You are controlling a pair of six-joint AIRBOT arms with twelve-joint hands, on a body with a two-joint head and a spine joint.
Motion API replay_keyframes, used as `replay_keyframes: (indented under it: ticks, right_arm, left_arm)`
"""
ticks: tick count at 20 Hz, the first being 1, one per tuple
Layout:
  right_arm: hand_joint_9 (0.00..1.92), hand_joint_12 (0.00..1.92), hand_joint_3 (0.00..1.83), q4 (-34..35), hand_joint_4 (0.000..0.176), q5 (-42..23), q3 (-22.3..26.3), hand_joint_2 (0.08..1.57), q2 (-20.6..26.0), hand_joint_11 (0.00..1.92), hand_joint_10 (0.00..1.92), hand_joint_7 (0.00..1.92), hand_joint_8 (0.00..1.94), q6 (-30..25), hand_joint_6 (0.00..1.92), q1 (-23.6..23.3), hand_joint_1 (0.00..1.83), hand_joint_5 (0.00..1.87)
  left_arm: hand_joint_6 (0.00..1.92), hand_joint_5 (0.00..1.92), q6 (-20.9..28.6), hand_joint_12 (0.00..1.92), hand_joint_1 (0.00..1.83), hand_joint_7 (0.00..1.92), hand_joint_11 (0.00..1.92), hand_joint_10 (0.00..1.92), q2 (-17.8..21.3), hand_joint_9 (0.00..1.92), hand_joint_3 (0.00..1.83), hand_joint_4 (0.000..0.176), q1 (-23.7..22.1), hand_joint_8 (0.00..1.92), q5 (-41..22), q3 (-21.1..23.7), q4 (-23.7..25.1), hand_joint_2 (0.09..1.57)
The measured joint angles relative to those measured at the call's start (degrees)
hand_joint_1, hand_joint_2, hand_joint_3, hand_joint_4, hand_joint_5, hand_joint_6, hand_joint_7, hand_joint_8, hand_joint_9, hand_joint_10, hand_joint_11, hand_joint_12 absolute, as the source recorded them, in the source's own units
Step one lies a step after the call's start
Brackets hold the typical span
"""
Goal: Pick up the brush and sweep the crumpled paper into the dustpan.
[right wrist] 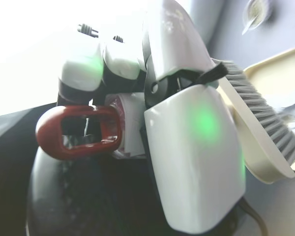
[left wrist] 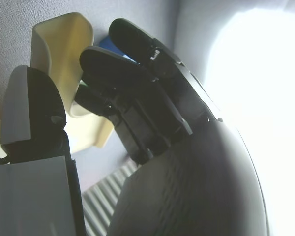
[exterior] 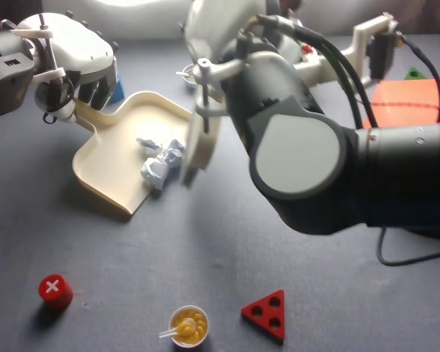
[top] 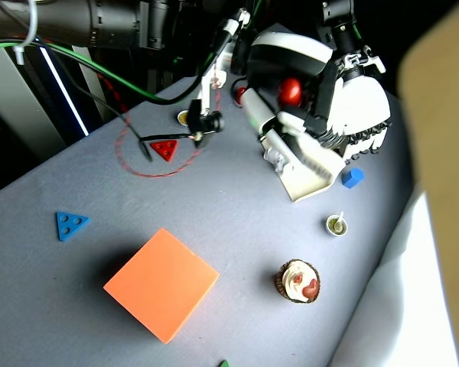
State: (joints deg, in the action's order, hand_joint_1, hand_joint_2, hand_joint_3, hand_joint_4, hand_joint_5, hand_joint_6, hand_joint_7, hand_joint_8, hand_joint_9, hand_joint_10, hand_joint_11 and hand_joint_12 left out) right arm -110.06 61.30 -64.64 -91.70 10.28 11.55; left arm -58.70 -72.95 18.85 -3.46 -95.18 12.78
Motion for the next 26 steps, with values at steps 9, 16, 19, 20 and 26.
replay_keyframes:
  ticks: [9,16,19,20,26]
  right_arm:
    - [1.26,1.92,0.0,1.18,0.176,-1.88,-2.03,1.21,-3.67,1.42,1.92,1.12,1.94,1.66,1.92,0.57,1.55,0.96]
    - [1.28,1.92,0.0,0.92,0.176,-2.14,-4.98,1.21,-5.42,1.43,1.92,1.12,1.94,1.79,1.92,0.76,1.59,0.97]
    - [1.28,1.92,0.0,-0.79,0.176,-2.64,-5.05,1.22,-5.75,1.47,1.92,1.13,1.94,0.52,1.92,1.33,1.57,0.98]
    - [1.27,1.92,0.0,-1.68,0.176,-2.69,-5.05,1.22,-5.81,1.44,1.92,1.13,1.94,-0.57,1.92,1.53,1.56,0.97]
    - [1.25,1.92,0.0,-6.29,0.176,-3.52,-5.05,1.21,-6.67,1.42,1.92,1.11,1.94,-3.45,1.92,1.55,1.56,0.96]
  left_arm:
    - [0.9,0.99,-0.04,0.88,1.39,1.13,0.82,1.1,0.02,0.99,0.0,0.0,0.0,0.65,0.0,-0.04,-0.15,1.07]
    - [0.95,0.98,-0.2,0.9,1.39,1.11,0.81,1.11,0.02,0.98,0.0,0.0,0.5,0.67,-0.24,-0.02,-1.99,1.08]
    - [0.94,0.97,-0.2,0.92,1.39,1.12,0.8,1.12,0.13,0.98,0.0,0.0,1.44,0.65,-0.33,0.15,-2.95,1.08]
    - [0.95,0.96,-0.2,0.92,1.39,1.12,0.79,1.13,0.13,0.97,0.0,0.0,1.51,0.66,-0.33,0.24,-3.02,1.08]
    - [0.92,0.99,-0.22,0.91,1.39,1.12,0.8,1.11,0.13,0.99,0.0,0.0,1.51,0.63,-0.72,0.26,-3.17,1.07]
